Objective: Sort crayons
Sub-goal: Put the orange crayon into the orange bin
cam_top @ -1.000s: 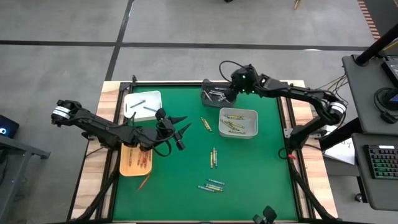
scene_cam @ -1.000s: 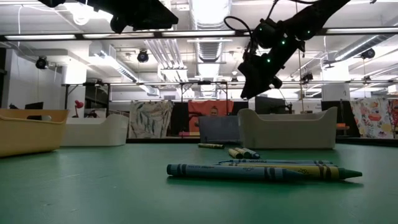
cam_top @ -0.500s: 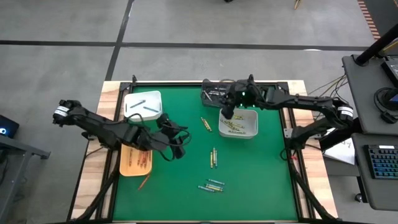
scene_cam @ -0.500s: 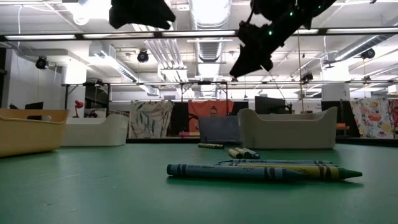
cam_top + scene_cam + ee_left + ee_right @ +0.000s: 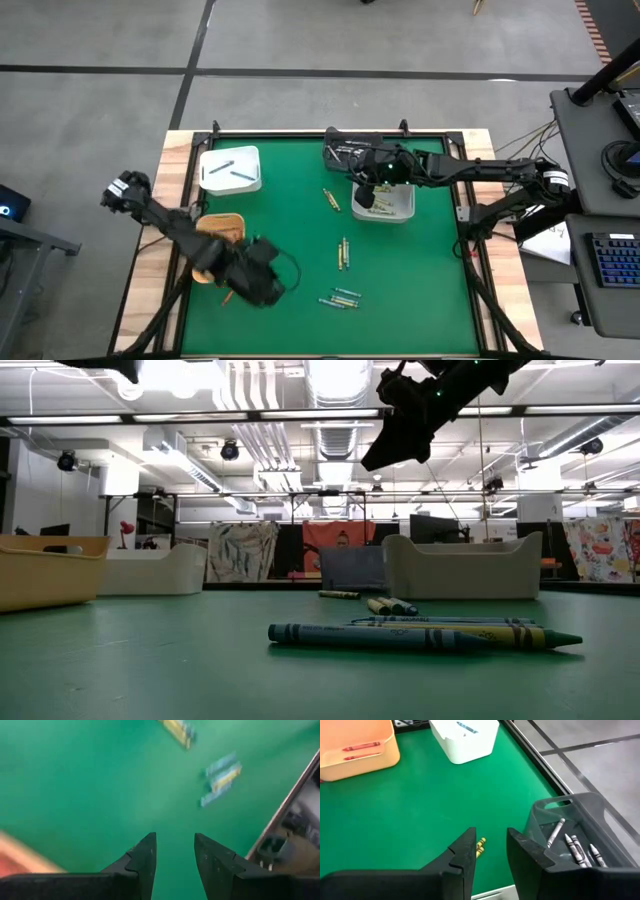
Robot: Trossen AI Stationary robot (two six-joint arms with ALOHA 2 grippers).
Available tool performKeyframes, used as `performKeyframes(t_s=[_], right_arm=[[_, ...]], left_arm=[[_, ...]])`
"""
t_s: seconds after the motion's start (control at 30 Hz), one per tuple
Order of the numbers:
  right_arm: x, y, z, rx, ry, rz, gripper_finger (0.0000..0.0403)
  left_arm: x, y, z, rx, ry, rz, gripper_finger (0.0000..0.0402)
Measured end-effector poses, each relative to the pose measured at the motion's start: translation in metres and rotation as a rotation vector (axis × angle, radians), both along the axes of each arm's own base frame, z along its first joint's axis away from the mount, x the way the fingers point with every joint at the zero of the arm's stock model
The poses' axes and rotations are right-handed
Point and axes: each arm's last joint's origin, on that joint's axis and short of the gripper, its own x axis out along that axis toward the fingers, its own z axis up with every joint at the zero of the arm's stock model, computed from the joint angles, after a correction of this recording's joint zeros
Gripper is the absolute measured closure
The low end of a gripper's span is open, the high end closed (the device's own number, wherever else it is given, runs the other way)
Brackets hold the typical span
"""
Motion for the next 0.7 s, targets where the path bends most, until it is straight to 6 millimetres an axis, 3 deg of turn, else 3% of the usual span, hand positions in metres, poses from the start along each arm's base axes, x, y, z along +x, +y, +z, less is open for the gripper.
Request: performKeyframes(t_s=[0.2, 0.33, 0.5, 0.7], right_arm=[[0.0, 0.0, 0.0, 0.005, -0.002, -0.004, 0.031], [0.0, 0.001, 0.0, 0.006, -0.002, -0.003, 0.031], [0.001, 0.004, 0.0, 0.007, -0.003, 0.006, 0.0307], [0.002, 0.01, 0.0, 0.007, -0.002, 0.027, 0.0312]], left_arm=[[-0.012, -0.059, -0.04, -0.124, 0.23, 0.058, 0.0287], [-0.029, -0.085, -0.074, -0.148, 0.428, 0.077, 0.0287], [-0.051, -0.095, -0.104, -0.126, 0.569, 0.123, 0.0291], [-0.063, -0.093, -0.118, -0.017, 0.502, 0.139, 0.0301]])
